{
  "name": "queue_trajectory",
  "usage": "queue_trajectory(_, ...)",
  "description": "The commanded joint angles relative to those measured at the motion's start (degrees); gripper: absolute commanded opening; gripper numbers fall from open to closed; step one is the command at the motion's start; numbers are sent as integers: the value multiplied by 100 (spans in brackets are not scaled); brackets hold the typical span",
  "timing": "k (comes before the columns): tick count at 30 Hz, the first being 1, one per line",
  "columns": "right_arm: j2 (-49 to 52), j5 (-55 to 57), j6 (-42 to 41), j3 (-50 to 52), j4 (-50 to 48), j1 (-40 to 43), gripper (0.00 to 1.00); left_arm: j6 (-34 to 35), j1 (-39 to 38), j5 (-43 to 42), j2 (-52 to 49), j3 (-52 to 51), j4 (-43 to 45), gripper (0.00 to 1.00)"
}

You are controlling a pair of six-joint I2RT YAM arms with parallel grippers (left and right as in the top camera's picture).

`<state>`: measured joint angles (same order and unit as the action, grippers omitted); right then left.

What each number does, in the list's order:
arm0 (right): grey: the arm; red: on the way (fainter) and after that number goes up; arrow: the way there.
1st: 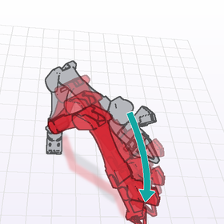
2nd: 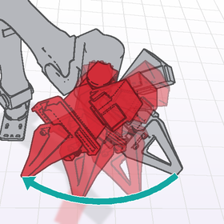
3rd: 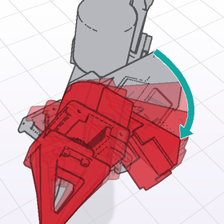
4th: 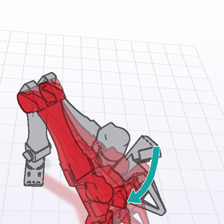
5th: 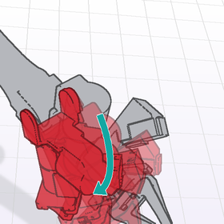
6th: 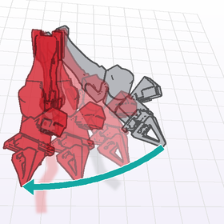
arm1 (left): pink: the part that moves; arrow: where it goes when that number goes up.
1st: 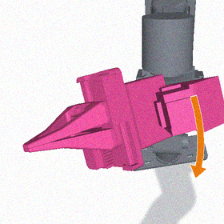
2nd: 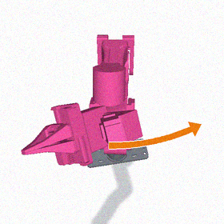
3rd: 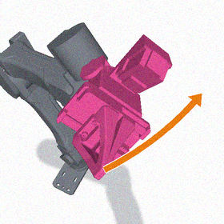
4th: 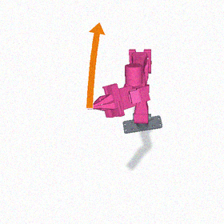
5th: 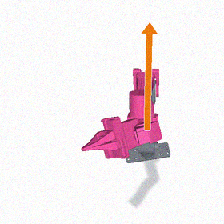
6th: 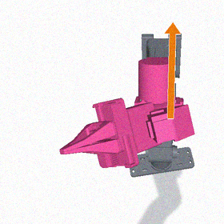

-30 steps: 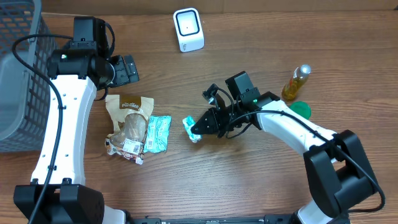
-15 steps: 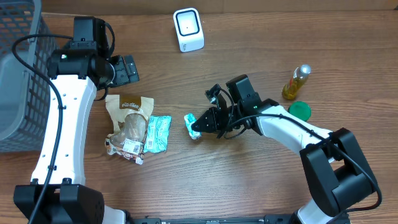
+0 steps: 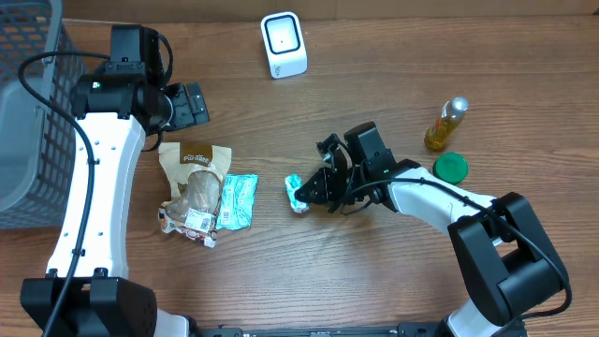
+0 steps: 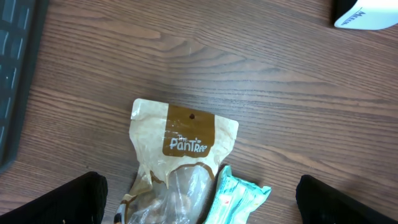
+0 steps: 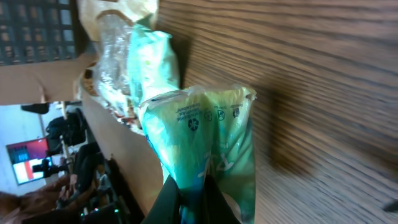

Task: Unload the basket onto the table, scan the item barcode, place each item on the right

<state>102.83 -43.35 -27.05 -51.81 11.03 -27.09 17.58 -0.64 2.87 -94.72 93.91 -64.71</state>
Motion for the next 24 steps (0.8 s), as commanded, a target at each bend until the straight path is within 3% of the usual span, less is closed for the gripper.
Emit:
queue_trajectory(1, 17, 337, -175, 85, -46, 15, 4, -87, 13, 52, 33, 74, 22, 100)
queue_trajectory(24, 17, 730, -321, 87, -20, 15, 4, -87, 13, 52, 33, 74, 22, 100)
